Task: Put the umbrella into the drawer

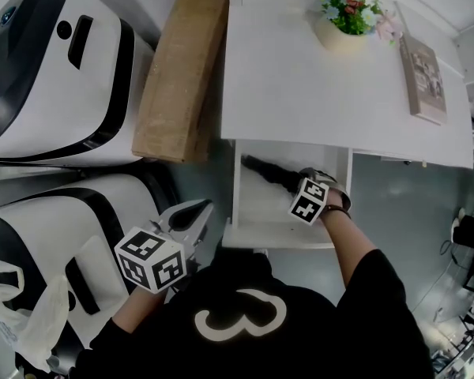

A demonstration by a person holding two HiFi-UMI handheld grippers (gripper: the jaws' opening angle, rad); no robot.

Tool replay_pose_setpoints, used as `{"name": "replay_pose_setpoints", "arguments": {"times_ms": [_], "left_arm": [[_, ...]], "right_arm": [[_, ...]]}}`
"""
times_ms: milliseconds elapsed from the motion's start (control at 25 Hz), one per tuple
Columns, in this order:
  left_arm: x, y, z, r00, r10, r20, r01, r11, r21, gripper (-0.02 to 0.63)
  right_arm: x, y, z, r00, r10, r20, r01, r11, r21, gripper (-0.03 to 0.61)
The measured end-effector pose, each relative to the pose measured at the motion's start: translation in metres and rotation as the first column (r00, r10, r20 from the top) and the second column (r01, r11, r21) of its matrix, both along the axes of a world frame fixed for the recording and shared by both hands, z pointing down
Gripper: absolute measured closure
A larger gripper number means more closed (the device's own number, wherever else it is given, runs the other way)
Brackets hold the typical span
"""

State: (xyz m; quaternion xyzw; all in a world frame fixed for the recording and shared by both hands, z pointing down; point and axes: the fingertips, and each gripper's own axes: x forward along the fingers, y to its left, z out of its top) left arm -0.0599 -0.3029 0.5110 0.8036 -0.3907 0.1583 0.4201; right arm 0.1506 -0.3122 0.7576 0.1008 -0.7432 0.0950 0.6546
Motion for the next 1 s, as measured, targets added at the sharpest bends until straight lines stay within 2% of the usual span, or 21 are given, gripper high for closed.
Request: {"name": "replay_pose_setpoints", "arguments": {"times_ms": [240, 480, 640, 720, 840, 920, 1000], "left_arm": [[0.006, 0.000, 0.003, 1.000, -0.001, -0.008, 0.000, 1.000, -0.008, 0.606], [0.011, 0.003, 0.002, 1.000, -0.001, -0.009, 0.001, 1.000, -0.003, 0.606], [0.018, 0.007, -0.002, 1.000, -0.002, -0.015, 0.002, 1.000, 0.004, 0.606], [0.023, 0.010, -0.007, 1.000, 0.003, -0.019, -0.003, 1.000, 0.014, 0.606], [0.032, 0.015, -0.017, 1.000, 0.013, -0.021, -0.012, 0.999, 0.040, 0.606], [0.039, 0.018, -0.025, 1.000, 0.022, -0.020, -0.021, 0.998, 0.062, 0.606], [0.048, 0.023, -0.035, 0.999, 0.032, -0.019, -0.030, 0.996, 0.084, 0.606]], "right_arm": [[0.000, -0.001, 0.004, 1.000, 0.013, -0.005, -0.013, 1.000, -0.024, 0.333], [-0.004, 0.001, 0.000, 0.999, 0.021, 0.033, -0.021, 1.000, -0.020, 0.218], [-0.004, -0.002, -0.018, 0.996, 0.053, 0.073, -0.053, 0.999, -0.008, 0.204], [-0.007, -0.001, -0.036, 0.989, 0.084, 0.124, -0.083, 0.996, -0.016, 0.204], [-0.015, -0.001, -0.077, 0.953, 0.159, 0.259, -0.163, 0.987, -0.003, 0.204], [-0.019, -0.005, -0.114, 0.902, 0.217, 0.372, -0.240, 0.971, 0.016, 0.207], [-0.023, -0.005, -0.158, 0.833, 0.258, 0.489, -0.314, 0.949, 0.034, 0.226]]}}
